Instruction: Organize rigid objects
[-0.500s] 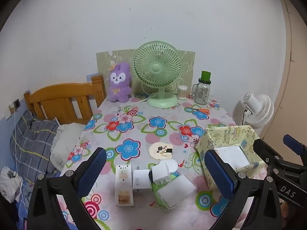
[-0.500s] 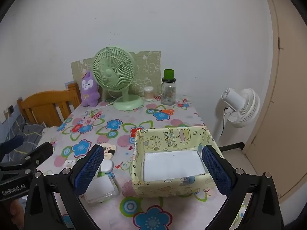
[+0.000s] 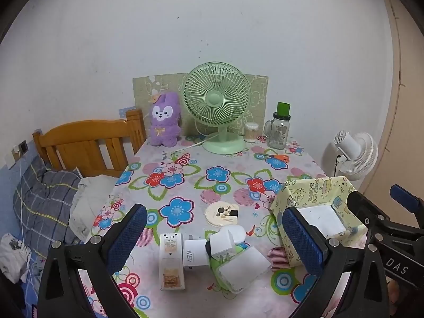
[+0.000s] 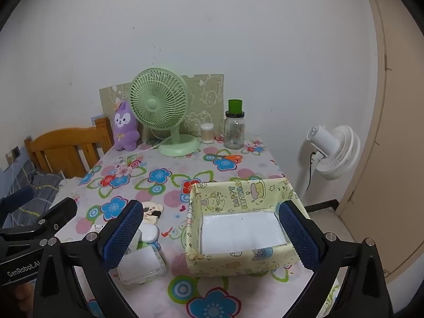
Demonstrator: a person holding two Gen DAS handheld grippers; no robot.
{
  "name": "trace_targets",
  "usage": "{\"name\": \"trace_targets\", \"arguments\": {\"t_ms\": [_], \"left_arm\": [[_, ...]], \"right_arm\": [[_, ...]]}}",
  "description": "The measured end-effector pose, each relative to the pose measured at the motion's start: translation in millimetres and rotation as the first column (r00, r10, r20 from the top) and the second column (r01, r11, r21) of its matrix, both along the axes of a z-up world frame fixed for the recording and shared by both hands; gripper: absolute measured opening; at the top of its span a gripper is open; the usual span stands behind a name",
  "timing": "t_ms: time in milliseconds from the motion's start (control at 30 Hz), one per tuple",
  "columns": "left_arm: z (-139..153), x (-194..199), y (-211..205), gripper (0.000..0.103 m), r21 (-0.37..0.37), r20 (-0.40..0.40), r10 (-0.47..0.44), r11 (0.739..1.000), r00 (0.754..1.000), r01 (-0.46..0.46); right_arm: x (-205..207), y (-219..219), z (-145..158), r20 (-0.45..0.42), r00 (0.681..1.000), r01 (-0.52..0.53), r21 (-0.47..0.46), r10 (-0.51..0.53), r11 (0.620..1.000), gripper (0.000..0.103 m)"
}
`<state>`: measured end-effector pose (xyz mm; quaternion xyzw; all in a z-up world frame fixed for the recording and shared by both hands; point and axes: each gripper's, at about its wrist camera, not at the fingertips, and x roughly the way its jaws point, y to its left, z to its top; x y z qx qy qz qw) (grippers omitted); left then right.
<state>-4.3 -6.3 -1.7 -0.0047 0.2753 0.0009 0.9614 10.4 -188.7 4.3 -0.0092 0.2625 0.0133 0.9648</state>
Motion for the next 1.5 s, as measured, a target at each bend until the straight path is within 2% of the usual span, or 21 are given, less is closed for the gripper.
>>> {"name": "trace_targets", "arguments": {"t_ms": [467,1000,1500], "left_arm": [[3.7,0.7,-1.3,0.103,-0.007,0.003,-0.043,0.999,0.999,0.043],[-0.8,3.0,4.6,0.103,-0.009,-0.006,-0.007,1.0,1.0,0.007],[-4.6,4.0,4.7,0.103,-0.017,-0.027,-0.018,1.0,0.999,0.017]], "right_arm": [[-5.5,-5.5,1.7,0.023,0.999,0.022,0.026,-0.023,0.999,0.103],[-10.1,2.2,9.4,0.056,0.998,0.021,-0.009,-0.021,1.0,0.103],[-10.9,1.9,11.5,0.073,0.997,0.026,-0.01,-0.025,1.0,0.103]]}}
